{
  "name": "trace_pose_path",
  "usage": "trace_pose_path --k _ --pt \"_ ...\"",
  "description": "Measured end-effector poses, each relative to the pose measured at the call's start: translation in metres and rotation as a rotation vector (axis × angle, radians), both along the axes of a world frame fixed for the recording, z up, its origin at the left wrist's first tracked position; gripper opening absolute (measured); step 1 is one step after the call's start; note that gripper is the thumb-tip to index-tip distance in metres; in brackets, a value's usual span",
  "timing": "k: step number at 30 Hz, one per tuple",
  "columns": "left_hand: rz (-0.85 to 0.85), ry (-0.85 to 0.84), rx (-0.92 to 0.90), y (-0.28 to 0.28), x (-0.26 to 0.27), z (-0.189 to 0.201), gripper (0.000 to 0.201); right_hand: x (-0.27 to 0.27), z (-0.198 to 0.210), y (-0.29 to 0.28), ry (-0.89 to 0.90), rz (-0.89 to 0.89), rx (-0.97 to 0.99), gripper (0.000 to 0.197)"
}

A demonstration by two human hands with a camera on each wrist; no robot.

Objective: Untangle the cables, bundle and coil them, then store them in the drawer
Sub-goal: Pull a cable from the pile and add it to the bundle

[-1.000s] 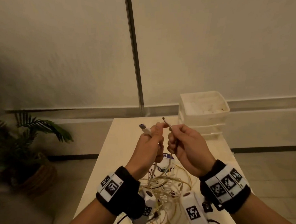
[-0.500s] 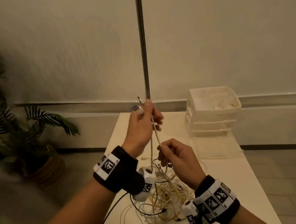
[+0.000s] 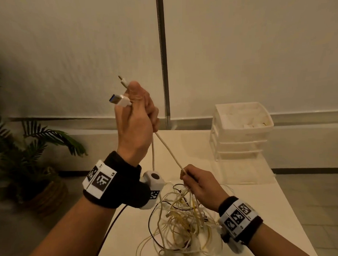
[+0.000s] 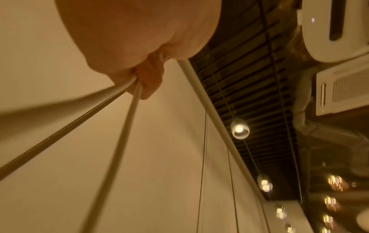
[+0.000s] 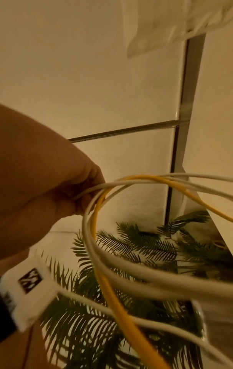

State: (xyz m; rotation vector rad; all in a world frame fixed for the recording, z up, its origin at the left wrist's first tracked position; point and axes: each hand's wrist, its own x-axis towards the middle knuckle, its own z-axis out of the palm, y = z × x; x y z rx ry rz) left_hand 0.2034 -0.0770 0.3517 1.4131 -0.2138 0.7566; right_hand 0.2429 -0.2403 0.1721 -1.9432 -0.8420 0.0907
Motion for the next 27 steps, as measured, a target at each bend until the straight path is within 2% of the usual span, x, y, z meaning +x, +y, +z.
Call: trace_pose_path --k 3,5,7,11,12,14,16,18,21,27 --pt "0.039 -0.147 -0.171 0.011 -0.004 0.037 0.048 0.009 -0.035 -0.014 0.099 -0.050 -0.133 0.024" --pt "0.009 -0.166 -0.108 0.017 -0.002 0.052 0.046 0.006 -0.053 -0.024 0.260 -0.101 -0.083 0.024" --pt "-0.032 -0.033 0.127 0.013 0.001 0.043 0.047 0.006 -0.044 -0.023 0.361 -0.156 0.048 0.023" --pt "-0.023 0.244 0.645 -0.001 0.009 -0.018 0.044 0.010 0.000 -0.017 0.559 -0.130 0.388 0.026" --pt "-0.009 0.300 0.756 -0.003 0.011 -0.033 0.039 0.010 0.011 -0.020 0.552 -0.114 0.410 0.031" --pt "-0.037 0.389 0.799 -0.010 0.010 -0.054 0.017 0.008 0.028 -0.029 0.482 -0.073 0.394 0.034" --pt "-0.076 0.393 0.808 -0.018 0.010 -0.068 0.021 0.005 0.046 -0.035 0.382 -0.022 0.306 0.034" --pt "-0.085 0.365 0.913 -0.025 0.012 -0.075 0.023 0.005 0.065 -0.038 0.302 0.018 0.242 0.034" --pt "-0.038 0.316 1.046 -0.033 0.016 -0.072 0.023 0.012 0.078 -0.040 0.277 0.010 0.258 0.030" --pt "0.187 0.229 0.902 -0.044 0.035 -0.033 0.022 0.013 0.062 -0.031 0.271 -0.021 0.270 0.025"
